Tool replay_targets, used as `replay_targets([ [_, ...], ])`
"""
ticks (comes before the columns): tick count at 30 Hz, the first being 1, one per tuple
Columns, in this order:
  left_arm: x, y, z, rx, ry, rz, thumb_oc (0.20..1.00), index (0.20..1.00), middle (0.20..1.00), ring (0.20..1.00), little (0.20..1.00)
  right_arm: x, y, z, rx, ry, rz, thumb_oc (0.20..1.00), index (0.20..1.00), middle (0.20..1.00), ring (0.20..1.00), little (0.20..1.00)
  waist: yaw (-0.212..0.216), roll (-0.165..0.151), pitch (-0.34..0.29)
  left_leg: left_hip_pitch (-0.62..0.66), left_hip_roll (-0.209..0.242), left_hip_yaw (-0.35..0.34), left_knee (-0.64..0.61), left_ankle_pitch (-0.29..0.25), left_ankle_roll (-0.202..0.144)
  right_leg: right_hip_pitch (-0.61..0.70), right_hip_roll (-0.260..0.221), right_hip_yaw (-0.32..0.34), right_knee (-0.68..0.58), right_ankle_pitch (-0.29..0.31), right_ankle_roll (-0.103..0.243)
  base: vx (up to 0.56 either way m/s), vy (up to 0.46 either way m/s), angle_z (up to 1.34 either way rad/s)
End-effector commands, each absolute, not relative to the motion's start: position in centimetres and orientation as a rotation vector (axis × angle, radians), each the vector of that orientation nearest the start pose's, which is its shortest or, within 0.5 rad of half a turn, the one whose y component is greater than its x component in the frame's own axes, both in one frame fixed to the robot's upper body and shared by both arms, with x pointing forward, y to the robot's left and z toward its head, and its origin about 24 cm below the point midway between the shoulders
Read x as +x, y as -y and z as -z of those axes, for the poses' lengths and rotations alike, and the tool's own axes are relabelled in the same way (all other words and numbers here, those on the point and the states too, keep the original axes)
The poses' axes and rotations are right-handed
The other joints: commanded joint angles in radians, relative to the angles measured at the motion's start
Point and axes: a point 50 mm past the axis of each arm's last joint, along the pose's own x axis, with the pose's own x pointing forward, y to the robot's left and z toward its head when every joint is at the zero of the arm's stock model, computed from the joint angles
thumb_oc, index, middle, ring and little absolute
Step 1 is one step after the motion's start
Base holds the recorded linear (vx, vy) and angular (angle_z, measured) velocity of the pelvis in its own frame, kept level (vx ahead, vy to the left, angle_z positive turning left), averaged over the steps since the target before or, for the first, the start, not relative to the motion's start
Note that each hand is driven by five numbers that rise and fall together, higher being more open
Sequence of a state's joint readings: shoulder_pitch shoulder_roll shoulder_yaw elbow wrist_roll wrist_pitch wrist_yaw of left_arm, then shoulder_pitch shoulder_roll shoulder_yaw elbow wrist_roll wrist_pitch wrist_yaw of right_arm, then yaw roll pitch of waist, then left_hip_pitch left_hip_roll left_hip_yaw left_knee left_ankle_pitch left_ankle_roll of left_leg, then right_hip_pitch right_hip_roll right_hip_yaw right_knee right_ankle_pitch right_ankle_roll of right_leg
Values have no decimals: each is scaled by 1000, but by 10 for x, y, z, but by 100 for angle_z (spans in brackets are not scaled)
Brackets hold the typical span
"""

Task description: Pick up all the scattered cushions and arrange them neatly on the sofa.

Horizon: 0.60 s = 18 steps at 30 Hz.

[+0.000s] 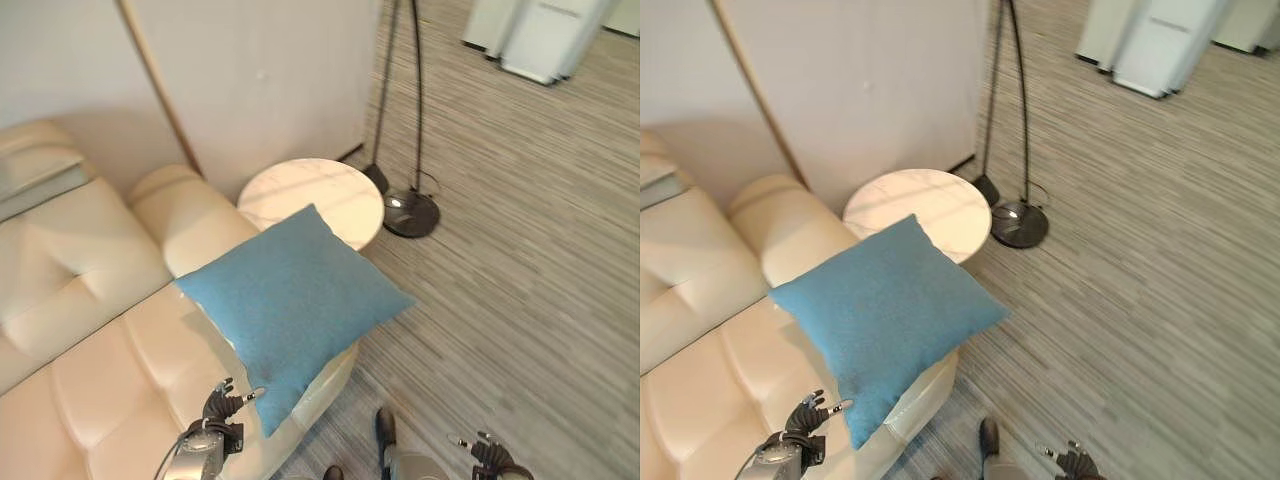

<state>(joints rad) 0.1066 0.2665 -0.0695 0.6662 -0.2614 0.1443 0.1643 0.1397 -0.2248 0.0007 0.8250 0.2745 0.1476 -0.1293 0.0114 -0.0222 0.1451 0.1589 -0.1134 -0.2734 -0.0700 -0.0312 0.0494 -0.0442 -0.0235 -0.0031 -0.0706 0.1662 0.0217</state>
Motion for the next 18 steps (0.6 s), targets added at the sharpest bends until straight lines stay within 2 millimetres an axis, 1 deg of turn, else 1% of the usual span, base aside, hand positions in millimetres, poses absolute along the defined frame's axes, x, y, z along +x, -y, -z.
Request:
replay_targets([
  [1,160,-246,104,84,-826,-309,1000,1000,1000,1000,1000,135,249,124,-29,-943,350,1000,1000,1000,1000,1000,-5,-4,22,-25,175,64,1,-15,-91,-45,-26,-2,71,-157,69,131,-450,64],
  [2,163,-243,104,65,-823,-310,1000,1000,1000,1000,1000,139,251,122,-33,-925,352,1000,1000,1000,1000,1000,-5,-10,27,-75,183,44,61,9,-104,-24,-19,-44,67,-178,51,71,-301,73],
  [3,163,-243,104,65,-823,-310,1000,1000,1000,1000,1000,139,251,122,-33,-925,352,1000,1000,1000,1000,1000,-8,-10,27,-79,182,40,65,7,-104,-24,-20,-47,67,-178,51,134,-529,90],
  [4,165,-238,105,29,-817,-309,1000,1000,1000,1000,1000,139,253,121,-44,-921,345,1000,1000,1000,1000,1000,-3,-20,38,-132,173,65,151,21,-94,9,-22,-88,53,-192,35,80,-319,92],
  [5,167,-235,103,8,-804,-308,1000,1000,1000,1000,1000,140,254,120,-59,-917,337,1000,1000,1000,1000,1000,0,-25,47,-161,165,106,200,17,-85,29,-27,-113,44,-202,28,79,-316,89],
  [6,167,-235,103,8,-804,-308,1000,1000,1000,1000,1000,140,254,120,-59,-917,337,1000,1000,1000,1000,1000,-1,-24,48,-163,165,105,208,14,-84,30,-27,-115,44,-202,28,28,-149,76],
  [8,169,-231,103,3,-802,-288,1000,1000,1000,1000,1000,139,253,120,-68,-925,328,1000,1000,1000,1000,1000,-2,-29,56,-183,161,210,244,-10,-75,67,-27,-157,25,-218,23,55,-148,64],
  [9,169,-230,103,10,-798,-278,1000,1000,1000,1000,1000,138,253,121,-71,-931,326,1000,1000,1000,1000,1000,-2,-29,56,-183,161,257,240,-22,-72,86,-26,-176,17,-229,21,77,-152,65],
  [10,170,-229,103,18,-798,-265,1000,1000,1000,1000,1000,137,253,121,-73,-935,322,1000,1000,1000,1000,1000,1,-25,58,-187,153,300,212,-35,-68,99,-26,-203,12,-239,21,61,-125,92],
  [11,169,-227,103,22,-801,-256,1000,1000,1000,1000,1000,137,251,122,-72,-940,320,1000,1000,1000,1000,1000,3,-22,53,-205,134,314,155,-17,-67,104,-22,-235,2,-242,23,33,-76,87],
  [12,169,-228,103,22,-801,-256,1000,1000,1000,1000,1000,137,251,122,-72,-940,320,1000,1000,1000,1000,1000,1,-22,52,-205,133,313,151,-15,-67,103,-23,-237,1,-242,24,16,-52,94],
  [13,170,-226,104,28,-806,-251,1000,1000,1000,1000,1000,137,250,122,-78,-939,318,1000,1000,1000,1000,1000,0,-11,52,-242,128,336,70,50,-74,98,-17,-288,6,-256,20,60,-16,73],
  [14,171,-226,103,38,-806,-248,1000,1000,1000,1000,1000,137,249,122,-91,-941,313,1000,1000,1000,1000,1000,2,-7,56,-260,127,353,40,79,-89,107,-12,-302,14,-272,20,59,-19,63],
  [15,171,-226,103,38,-806,-248,1000,1000,1000,1000,1000,137,249,122,-91,-941,313,1000,1000,1000,1000,1000,1,-7,56,-257,126,352,34,83,-90,107,-13,-303,16,-275,19,79,3,57],
  [16,171,-226,103,50,-807,-242,1000,1000,1000,1000,1000,137,248,122,-93,-938,312,1000,1000,1000,1000,1000,-1,-6,59,-271,126,394,-1,109,-101,115,-11,-324,17,-281,17,49,18,61],
  [17,171,-226,104,64,-812,-240,1000,1000,1000,1000,1000,138,245,122,-88,-931,307,1000,1000,1000,1000,1000,-3,-9,62,-296,127,435,-17,120,-110,125,-7,-343,12,-282,16,159,82,95],
  [18,170,-228,104,62,-815,-246,1000,1000,1000,1000,1000,141,242,122,-101,-930,286,1000,1000,1000,1000,1000,6,-15,58,-307,129,453,-17,133,-120,146,-3,-358,5,-284,19,205,122,105],
])
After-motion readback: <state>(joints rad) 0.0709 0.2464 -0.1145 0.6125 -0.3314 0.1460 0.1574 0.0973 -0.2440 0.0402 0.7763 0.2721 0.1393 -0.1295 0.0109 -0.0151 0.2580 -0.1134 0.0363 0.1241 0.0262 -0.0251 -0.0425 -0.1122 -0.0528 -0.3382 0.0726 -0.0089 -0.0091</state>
